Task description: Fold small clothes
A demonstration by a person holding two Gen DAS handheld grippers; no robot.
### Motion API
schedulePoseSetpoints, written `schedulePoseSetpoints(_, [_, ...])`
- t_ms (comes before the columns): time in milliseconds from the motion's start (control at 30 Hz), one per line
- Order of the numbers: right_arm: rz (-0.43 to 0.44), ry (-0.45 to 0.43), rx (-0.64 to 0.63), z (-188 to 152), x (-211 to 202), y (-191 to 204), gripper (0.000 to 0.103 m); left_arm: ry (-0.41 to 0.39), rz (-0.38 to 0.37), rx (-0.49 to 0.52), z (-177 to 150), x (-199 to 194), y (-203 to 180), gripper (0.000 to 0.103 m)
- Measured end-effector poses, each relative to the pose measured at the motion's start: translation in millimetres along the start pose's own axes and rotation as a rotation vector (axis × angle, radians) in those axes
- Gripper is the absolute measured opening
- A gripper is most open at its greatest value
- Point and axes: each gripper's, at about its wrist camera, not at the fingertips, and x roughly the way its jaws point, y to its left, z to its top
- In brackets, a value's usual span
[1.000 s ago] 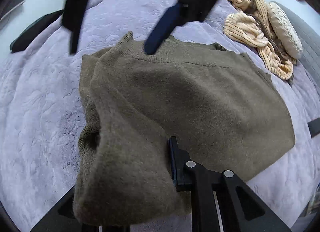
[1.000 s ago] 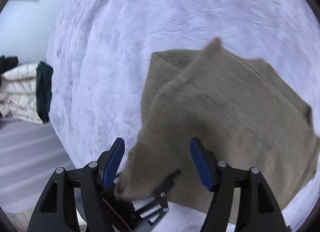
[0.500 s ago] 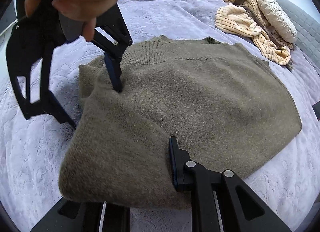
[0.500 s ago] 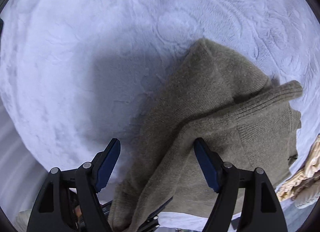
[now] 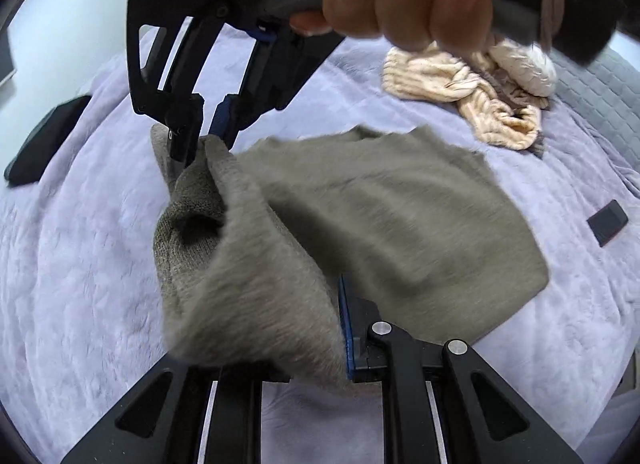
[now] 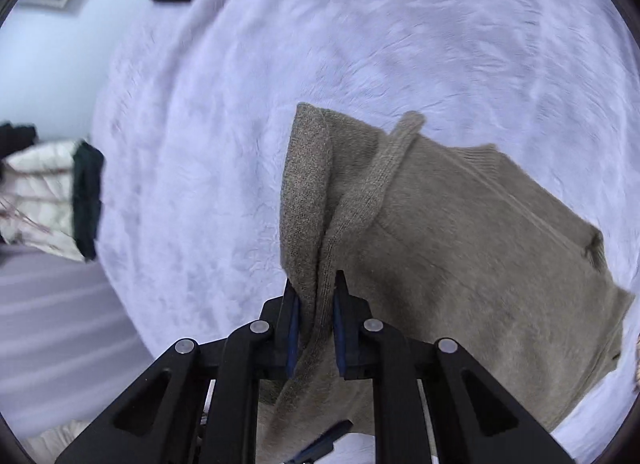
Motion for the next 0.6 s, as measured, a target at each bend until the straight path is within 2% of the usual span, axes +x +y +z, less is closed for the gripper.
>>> schedulePoseSetpoints(133, [0.088,-0.135,0.052,-22.4,-51.6,-29.1,0.015,-0.036,-0.025,0.066,25.7,-11.4,-35.7,0.018])
schedulePoseSetpoints(233, [0.126,-0.232,0.074,-53.9,-89.4,-53.8,0.015,-0.048,-0.058,0.120,41.2,-11.7,-70.4,0.018])
schedulePoseSetpoints(367, [0.160,-0.337,0.145,-99.0,-121.8,-115.5,0.015,-0.028,-0.093,0.205,47.7,5.5,-119.1,0.018])
schedulePoseSetpoints(500, [0.183,-0.385,0.261,-138.2,-114.6,-177.9,0.015,0.031,-0.129,0.271,38.5,31.8,-162.3,0.018])
schedulePoseSetpoints(600, [0.174,-0.393,0.332,-167.5,-91.2,-224.3,0.016,0.087,-0.139,0.322,24.7,57.4,-188.7,0.018])
